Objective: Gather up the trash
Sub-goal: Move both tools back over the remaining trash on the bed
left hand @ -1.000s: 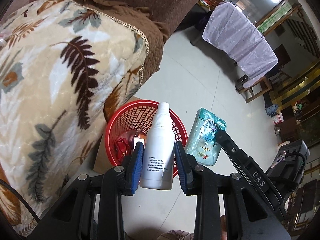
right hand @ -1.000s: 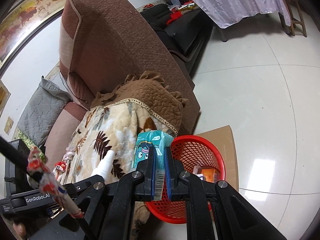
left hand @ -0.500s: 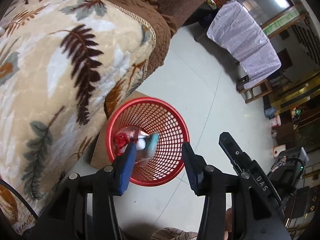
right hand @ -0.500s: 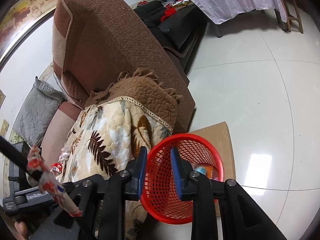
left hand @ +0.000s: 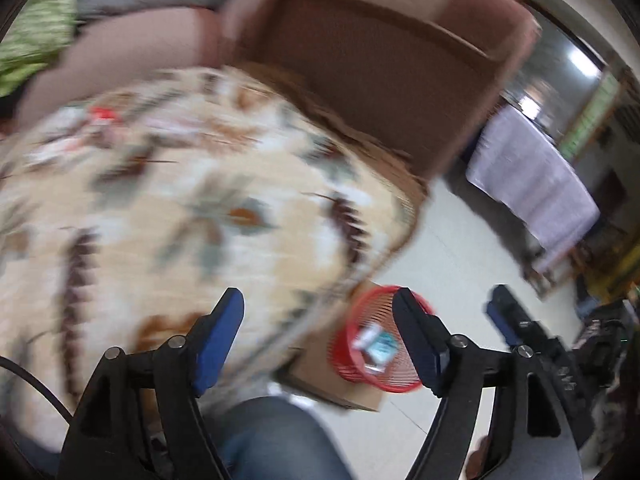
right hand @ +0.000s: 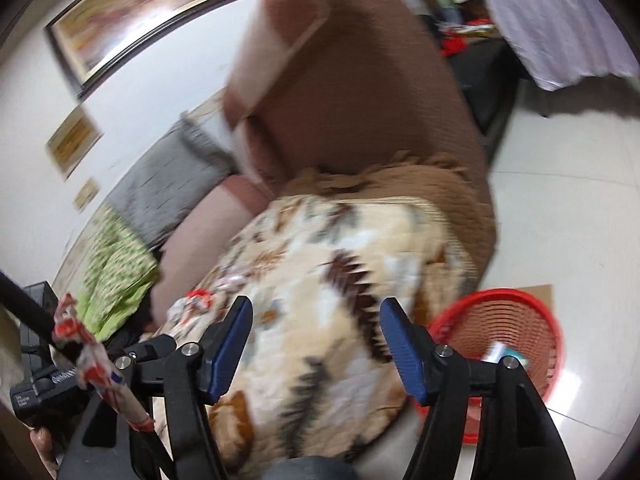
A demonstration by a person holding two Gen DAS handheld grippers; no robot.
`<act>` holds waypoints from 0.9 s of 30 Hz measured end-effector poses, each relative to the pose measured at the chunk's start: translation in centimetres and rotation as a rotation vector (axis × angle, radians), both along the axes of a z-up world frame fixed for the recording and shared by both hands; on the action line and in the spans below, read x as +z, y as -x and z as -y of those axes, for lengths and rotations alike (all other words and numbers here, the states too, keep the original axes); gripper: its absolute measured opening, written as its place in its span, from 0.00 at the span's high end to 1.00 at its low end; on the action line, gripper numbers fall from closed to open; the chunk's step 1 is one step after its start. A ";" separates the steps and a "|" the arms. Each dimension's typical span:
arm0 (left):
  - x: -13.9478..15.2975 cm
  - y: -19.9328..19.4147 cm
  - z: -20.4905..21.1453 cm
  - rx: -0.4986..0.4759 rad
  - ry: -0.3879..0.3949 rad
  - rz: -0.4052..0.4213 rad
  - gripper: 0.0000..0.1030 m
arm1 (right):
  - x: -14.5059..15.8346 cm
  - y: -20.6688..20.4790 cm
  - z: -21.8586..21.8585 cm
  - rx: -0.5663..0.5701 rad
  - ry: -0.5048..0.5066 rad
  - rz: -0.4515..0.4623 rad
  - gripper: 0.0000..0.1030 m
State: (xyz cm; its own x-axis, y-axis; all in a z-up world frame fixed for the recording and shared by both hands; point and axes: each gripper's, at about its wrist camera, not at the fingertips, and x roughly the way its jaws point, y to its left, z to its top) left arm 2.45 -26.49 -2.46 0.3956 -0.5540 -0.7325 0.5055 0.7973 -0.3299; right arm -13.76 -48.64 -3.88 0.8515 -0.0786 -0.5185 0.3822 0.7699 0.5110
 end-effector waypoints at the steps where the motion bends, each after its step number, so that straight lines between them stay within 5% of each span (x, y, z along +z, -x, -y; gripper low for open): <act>1: 0.3 0.0 -1.4 0.040 -0.012 0.014 0.26 | 0.4 -0.5 -1.0 0.021 0.006 0.004 0.30; 11: 3.6 -1.0 -14.1 0.371 -0.131 0.221 0.26 | 3.0 -5.5 -9.6 0.234 0.050 0.011 0.24; 27: 6.9 0.7 -20.4 0.481 -0.099 0.274 0.24 | 5.9 -9.8 -16.9 0.376 0.142 0.021 0.22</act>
State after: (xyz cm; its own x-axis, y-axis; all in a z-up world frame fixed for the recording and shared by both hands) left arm 1.77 -6.07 4.41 0.7696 -0.1980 -0.6070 0.1339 0.9796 -0.1498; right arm -3.97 -31.75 2.00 0.8448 0.1715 -0.5068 0.0505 0.9175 0.3946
